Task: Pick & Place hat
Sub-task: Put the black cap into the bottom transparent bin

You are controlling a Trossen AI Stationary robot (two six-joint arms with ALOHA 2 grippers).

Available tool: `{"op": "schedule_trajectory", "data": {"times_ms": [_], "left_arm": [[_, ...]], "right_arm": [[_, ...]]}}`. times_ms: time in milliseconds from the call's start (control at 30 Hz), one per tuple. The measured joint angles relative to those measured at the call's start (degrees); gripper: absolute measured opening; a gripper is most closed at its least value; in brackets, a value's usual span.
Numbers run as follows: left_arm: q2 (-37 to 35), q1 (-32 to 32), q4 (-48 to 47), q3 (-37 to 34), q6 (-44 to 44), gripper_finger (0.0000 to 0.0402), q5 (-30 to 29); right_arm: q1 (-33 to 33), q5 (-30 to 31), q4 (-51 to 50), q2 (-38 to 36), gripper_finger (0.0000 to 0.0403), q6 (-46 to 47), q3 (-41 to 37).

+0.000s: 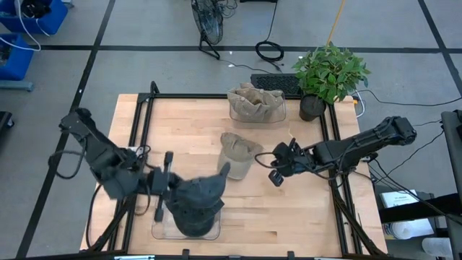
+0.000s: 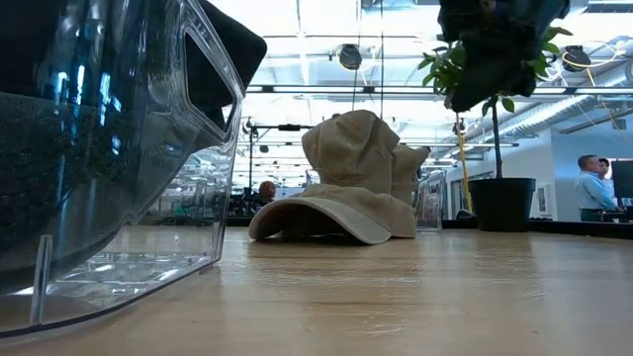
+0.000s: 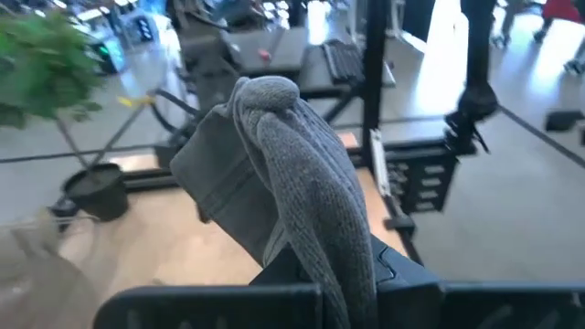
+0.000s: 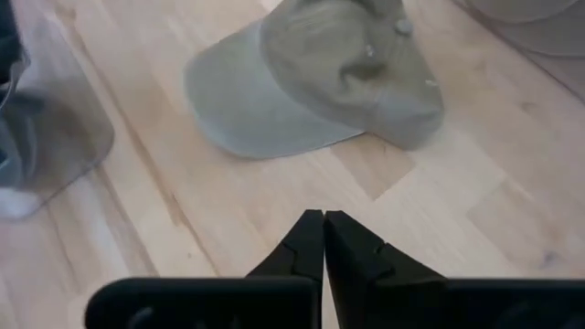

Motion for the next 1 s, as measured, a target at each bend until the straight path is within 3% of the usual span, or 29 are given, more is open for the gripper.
{"op": "schedule_trajectory", "data": {"times_ms": [200,600,1000], "left_arm": [[6.9,-4.1,-1.3,4.0,-3.1,0.0004,-0.4],[14.4,-12.1,-8.4,4.2,-21.8,0.0004,-8.9],[12.6,-15.4,-1.9,-9.6,-25.3,0.0005,-10.1]], "right_arm": [[2.3,-0.2,0.1,-0.4,0.0006,-2.2,0.0],[3.6,-0.1,1.2,-2.5,0.0001,-5.4,0.0],[3.5,0.0,9.3,-2.5,0.0001,-7.0,0.0]]}}
